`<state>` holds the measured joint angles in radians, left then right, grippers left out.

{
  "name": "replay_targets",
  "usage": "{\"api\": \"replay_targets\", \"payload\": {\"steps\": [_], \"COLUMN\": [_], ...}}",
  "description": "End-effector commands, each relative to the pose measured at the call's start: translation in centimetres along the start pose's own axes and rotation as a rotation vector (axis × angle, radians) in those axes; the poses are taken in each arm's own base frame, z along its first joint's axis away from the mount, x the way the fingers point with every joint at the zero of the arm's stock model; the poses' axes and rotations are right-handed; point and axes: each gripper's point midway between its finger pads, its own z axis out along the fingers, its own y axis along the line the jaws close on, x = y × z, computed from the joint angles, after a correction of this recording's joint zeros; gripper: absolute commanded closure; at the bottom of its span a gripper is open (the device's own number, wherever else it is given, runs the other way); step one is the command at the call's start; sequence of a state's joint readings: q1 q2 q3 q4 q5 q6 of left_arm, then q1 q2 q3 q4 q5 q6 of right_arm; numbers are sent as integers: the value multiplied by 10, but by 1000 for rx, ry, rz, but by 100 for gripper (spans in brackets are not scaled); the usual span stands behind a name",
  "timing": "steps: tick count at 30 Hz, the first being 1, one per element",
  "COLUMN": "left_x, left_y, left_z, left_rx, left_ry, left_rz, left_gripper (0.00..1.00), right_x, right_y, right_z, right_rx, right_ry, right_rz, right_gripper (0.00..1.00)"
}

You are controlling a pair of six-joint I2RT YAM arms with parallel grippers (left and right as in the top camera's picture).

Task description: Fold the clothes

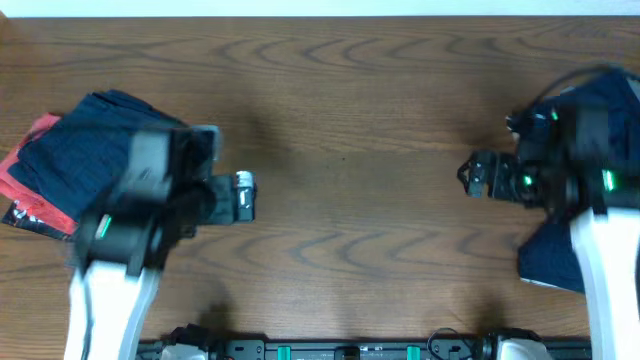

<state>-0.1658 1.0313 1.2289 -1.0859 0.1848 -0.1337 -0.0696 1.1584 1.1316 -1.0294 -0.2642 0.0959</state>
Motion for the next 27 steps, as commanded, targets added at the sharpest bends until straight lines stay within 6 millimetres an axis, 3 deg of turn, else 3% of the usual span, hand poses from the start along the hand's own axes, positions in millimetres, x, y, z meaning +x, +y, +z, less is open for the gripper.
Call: {"api": "replay_targets", "payload": {"steps": [1, 5, 13, 18, 27], "left_x": [7, 20, 63, 72, 79], "left_y": [11, 22, 39, 44, 47], "left_z": [-20, -25, 26, 45, 58], "left_rx": [-44, -75, -101, -114, -130], "left_ry": [-122, -218, -130, -75, -1], "left_rz": [14, -5, -43, -46, -51], "left_gripper": [2, 2, 2, 2, 2], "right_x": [12, 22, 41, 46, 57], "right_y": [-18, -32, -42, -42, -44], "right_z": [-14, -34, -61, -59, -54], "right_rx": [87, 173, 240, 237, 243], "right_ry": [-127, -308, -469, -452, -400], "right_rz": [24, 9, 3, 4, 10], "right_gripper": [1, 1, 1, 1, 1]}}
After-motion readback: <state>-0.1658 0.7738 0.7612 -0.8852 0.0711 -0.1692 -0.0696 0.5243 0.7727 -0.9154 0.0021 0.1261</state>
